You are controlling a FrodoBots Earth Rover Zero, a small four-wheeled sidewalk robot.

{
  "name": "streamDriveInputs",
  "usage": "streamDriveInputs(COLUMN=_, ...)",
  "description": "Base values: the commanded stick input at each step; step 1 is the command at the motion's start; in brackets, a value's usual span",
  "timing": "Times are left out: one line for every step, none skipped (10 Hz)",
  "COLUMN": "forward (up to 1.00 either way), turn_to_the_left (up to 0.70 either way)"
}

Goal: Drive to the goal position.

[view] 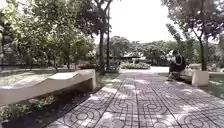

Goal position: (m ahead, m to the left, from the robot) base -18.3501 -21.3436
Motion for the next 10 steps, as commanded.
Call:
streamDriveInputs(forward=0.7, turn_to_the_left=0.0)
streamDriveInputs(forward=0.7, turn_to_the_left=0.0)
streamDriveInputs(forward=0.7, turn_to_the_left=0.0)
streamDriveInputs(forward=0.7, turn_to_the_left=0.0)
streamDriveInputs(forward=0.7, turn_to_the_left=0.0)
streamDriveInputs(forward=0.7, turn_to_the_left=0.0)
streamDriveInputs(forward=0.7, turn_to_the_left=0.0)
streamDriveInputs(forward=0.7, turn_to_the_left=0.0)
streamDriveInputs(forward=0.7, turn_to_the_left=0.0)
streamDriveInputs(forward=0.7, turn_to_the_left=0.0)
